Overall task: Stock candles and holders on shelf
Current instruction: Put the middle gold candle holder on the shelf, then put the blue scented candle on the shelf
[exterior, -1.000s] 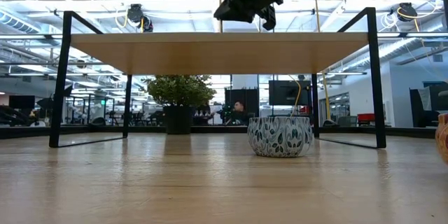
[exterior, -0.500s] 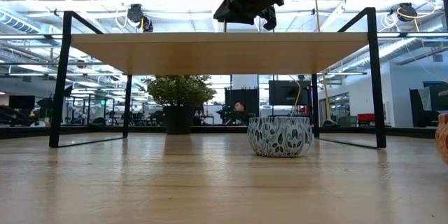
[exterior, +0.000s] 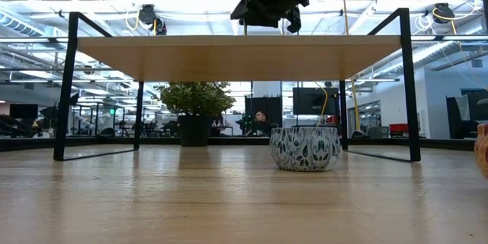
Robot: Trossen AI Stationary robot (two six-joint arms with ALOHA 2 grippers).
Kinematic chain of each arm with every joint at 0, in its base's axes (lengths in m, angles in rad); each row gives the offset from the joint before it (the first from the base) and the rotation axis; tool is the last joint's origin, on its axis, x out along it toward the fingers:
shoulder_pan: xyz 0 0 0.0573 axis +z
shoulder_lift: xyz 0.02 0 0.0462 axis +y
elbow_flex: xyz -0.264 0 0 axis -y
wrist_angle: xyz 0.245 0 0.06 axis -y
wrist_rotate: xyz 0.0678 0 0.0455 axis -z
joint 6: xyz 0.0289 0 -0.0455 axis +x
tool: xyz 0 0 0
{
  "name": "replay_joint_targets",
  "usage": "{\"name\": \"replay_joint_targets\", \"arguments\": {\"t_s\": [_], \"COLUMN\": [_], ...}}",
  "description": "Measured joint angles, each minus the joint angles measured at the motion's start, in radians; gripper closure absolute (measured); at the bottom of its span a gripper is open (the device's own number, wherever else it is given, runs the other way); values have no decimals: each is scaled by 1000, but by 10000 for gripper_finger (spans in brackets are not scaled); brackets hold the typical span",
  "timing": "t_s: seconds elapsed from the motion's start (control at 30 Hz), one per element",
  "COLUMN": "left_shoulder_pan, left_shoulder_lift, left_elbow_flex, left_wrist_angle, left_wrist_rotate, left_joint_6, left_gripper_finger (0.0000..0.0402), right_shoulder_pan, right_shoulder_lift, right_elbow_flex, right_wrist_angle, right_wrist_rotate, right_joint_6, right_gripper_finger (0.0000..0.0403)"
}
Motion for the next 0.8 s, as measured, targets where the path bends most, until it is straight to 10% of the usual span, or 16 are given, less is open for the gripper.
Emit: {"name": "replay_joint_targets", "arguments": {"t_s": [0.8], "left_shoulder_pan": [15], "left_shoulder_lift": [0], "left_elbow_flex": [1], "left_wrist_angle": [56], "left_wrist_rotate": [9], "left_joint_6": [93], "left_gripper_finger": [325], "right_shoulder_pan": [97], "right_shoulder_lift": [-157], "right_elbow_flex": [0], "right_wrist_angle": [-170], "right_wrist_rotate": [1], "right_joint_6": [0], "right_gripper_finger": [252]}}
